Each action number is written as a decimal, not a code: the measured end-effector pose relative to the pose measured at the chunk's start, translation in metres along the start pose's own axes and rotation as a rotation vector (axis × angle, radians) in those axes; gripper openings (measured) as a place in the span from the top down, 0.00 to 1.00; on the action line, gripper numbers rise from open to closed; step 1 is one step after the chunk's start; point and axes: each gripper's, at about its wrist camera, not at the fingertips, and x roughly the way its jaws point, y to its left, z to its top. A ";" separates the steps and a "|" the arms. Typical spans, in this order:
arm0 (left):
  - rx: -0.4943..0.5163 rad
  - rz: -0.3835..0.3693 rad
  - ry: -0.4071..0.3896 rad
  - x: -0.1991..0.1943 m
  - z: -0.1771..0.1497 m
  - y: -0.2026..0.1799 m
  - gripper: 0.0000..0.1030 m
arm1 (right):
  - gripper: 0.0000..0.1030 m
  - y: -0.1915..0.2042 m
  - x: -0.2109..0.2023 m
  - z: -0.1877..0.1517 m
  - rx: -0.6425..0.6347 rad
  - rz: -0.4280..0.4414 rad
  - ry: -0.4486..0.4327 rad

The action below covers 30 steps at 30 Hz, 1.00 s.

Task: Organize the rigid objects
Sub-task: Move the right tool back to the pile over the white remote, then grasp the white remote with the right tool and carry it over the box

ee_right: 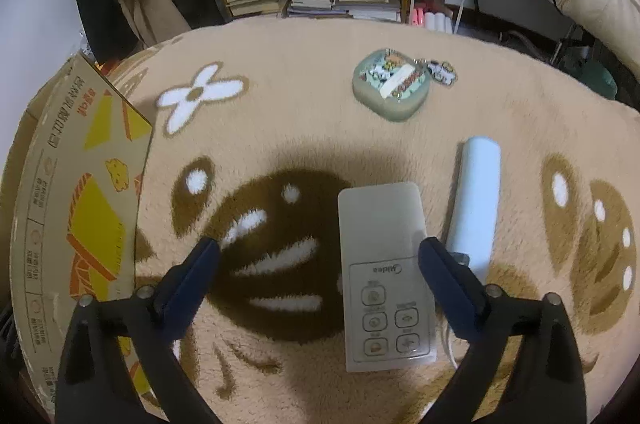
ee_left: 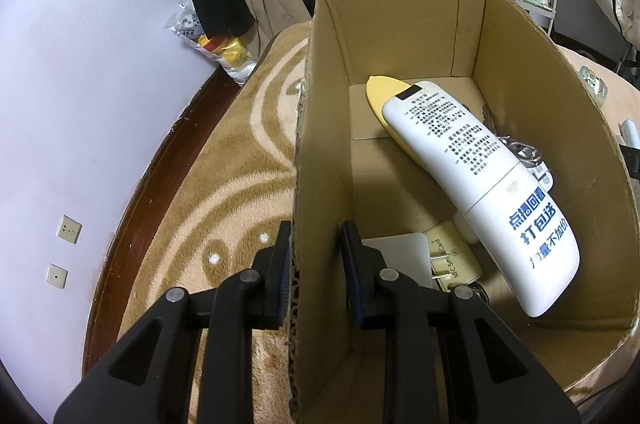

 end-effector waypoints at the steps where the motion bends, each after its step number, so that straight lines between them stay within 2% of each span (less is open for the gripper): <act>1: 0.001 0.001 0.000 0.000 0.000 0.001 0.77 | 0.03 0.000 0.002 0.001 0.003 -0.002 0.003; 3: 0.003 0.002 0.000 0.001 0.000 0.001 0.77 | 0.05 0.000 0.002 0.000 -0.002 -0.008 0.001; 6: 0.004 0.003 0.000 0.001 0.000 0.001 0.77 | 0.13 0.003 0.001 0.001 -0.023 -0.010 -0.004; 13: 0.005 0.003 0.000 0.001 0.000 0.001 0.77 | 0.13 0.008 0.001 -0.001 -0.055 -0.027 -0.006; 19: 0.003 0.002 0.000 0.001 0.000 0.001 0.77 | 0.13 0.000 0.004 0.001 -0.056 -0.106 -0.011; 25: 0.002 0.001 0.001 0.000 0.000 0.001 0.77 | 0.14 -0.011 0.013 0.000 -0.006 -0.085 0.020; 26: 0.001 0.001 0.002 0.000 0.000 0.000 0.77 | 0.17 -0.010 0.013 0.000 -0.017 -0.088 0.020; 27: 0.002 0.002 0.001 0.000 0.000 0.000 0.77 | 0.26 -0.008 0.014 0.000 -0.026 -0.090 0.027; 30: 0.001 0.001 0.002 0.000 0.000 0.001 0.77 | 0.38 -0.008 0.016 -0.001 -0.028 -0.077 0.031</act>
